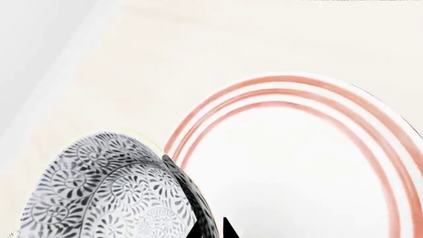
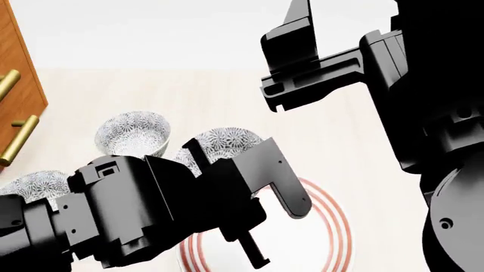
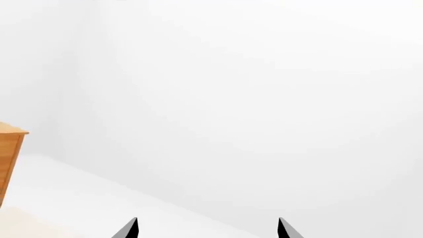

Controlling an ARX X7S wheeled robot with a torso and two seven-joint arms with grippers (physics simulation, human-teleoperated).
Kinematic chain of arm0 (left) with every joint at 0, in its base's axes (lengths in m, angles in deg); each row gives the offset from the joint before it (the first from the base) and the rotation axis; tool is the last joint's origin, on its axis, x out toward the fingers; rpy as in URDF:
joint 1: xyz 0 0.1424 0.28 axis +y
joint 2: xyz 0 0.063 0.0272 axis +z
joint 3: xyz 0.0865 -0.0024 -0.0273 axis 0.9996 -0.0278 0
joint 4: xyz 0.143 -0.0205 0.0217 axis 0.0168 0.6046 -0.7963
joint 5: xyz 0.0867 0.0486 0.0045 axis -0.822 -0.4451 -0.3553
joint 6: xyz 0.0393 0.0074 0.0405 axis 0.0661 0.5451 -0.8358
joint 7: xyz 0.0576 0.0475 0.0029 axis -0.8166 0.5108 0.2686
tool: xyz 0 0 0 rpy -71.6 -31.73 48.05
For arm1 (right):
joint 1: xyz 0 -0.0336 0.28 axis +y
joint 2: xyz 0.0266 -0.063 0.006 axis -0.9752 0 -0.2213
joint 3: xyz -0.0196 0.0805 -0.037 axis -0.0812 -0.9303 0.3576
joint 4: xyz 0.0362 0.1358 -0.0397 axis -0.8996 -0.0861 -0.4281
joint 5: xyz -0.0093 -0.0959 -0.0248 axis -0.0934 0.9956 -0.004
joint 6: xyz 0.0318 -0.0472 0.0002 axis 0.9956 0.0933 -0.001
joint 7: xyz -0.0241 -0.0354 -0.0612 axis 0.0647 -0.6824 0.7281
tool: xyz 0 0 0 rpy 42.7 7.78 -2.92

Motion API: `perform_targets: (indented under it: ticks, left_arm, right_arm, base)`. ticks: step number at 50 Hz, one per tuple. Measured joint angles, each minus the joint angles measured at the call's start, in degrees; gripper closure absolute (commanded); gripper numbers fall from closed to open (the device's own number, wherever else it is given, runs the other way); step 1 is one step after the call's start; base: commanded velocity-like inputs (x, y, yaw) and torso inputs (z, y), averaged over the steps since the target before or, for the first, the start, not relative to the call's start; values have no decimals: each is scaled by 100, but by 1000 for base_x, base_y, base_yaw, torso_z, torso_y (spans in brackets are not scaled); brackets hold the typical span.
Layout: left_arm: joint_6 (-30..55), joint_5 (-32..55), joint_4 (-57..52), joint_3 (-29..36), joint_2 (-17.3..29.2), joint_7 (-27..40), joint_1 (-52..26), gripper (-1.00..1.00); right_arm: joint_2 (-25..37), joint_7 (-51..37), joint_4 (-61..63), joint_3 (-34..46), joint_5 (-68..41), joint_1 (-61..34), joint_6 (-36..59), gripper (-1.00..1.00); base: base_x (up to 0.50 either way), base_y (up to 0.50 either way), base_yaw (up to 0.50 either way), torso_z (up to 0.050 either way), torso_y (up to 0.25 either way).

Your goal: Put the bowl at the front on the plate.

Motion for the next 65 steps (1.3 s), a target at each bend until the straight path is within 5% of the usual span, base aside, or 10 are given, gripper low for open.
perform_targets:
  ticks: [65]
  left_arm:
    - [-561, 520, -562, 304, -27, 773, 551, 100]
  right_arm:
    - [181, 92, 97, 20, -39, 258, -309, -100]
  base:
    - [0, 0, 0, 0, 0]
